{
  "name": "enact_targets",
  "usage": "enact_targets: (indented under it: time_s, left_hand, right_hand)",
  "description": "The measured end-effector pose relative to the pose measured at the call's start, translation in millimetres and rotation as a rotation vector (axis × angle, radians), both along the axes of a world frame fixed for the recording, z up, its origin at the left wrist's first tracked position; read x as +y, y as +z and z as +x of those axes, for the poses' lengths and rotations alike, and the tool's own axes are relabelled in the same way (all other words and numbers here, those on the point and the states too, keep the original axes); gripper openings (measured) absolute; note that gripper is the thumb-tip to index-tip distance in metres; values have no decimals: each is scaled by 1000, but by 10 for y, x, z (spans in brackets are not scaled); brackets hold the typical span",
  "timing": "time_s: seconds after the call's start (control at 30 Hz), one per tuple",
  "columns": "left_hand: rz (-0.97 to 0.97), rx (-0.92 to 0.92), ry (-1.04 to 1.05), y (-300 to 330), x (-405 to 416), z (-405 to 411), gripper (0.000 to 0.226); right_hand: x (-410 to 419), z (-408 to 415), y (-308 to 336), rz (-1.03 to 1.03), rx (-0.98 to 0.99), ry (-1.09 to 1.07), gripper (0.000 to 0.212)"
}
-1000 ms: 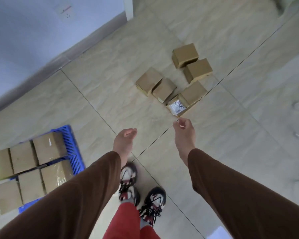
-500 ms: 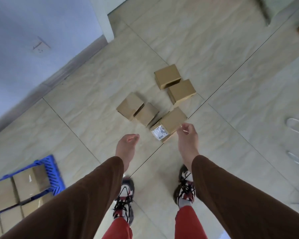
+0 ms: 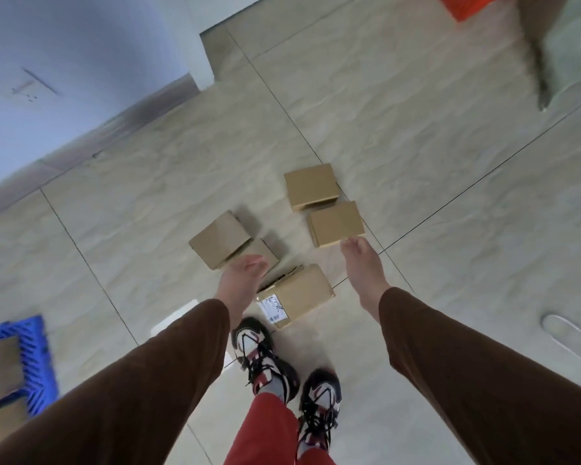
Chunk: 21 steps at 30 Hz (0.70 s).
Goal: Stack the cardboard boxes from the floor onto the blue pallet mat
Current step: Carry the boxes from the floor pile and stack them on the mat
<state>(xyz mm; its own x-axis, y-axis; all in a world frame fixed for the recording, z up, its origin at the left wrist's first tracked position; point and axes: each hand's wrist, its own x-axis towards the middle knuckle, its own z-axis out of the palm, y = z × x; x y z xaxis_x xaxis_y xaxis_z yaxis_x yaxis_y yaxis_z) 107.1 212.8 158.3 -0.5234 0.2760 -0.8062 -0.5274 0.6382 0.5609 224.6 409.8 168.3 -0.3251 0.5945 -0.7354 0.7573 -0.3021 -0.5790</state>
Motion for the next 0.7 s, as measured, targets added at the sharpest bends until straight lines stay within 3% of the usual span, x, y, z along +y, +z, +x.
enact_targets:
  time_s: [0.07, 0.2, 0.33, 0.5, 0.6, 0.7]
  left_hand:
    - [8, 2, -9, -116, 88, -191, 30]
    - [-38, 19, -14, -496, 312, -604, 44]
    - [-105, 155, 28, -870, 644, -965, 72]
    - [-211, 373, 46, -1533, 1174, -1226, 78]
    - [-196, 309, 92, -1985, 1564, -1215, 75]
    - [-127, 121, 210, -2330, 1979, -1183, 71]
  right_hand:
    - [192, -185, -119, -26, 3, 37, 25]
    - [639, -537, -494, 41, -73, 200, 48]
    - [1144, -877, -896, 79, -99, 247, 68]
    - [1668, -1273, -1548, 238, -106, 308, 73]
    - [1827, -1462, -1975, 184, -128, 345, 73]
    - [1867, -1597, -2320, 32, -177, 351, 74]
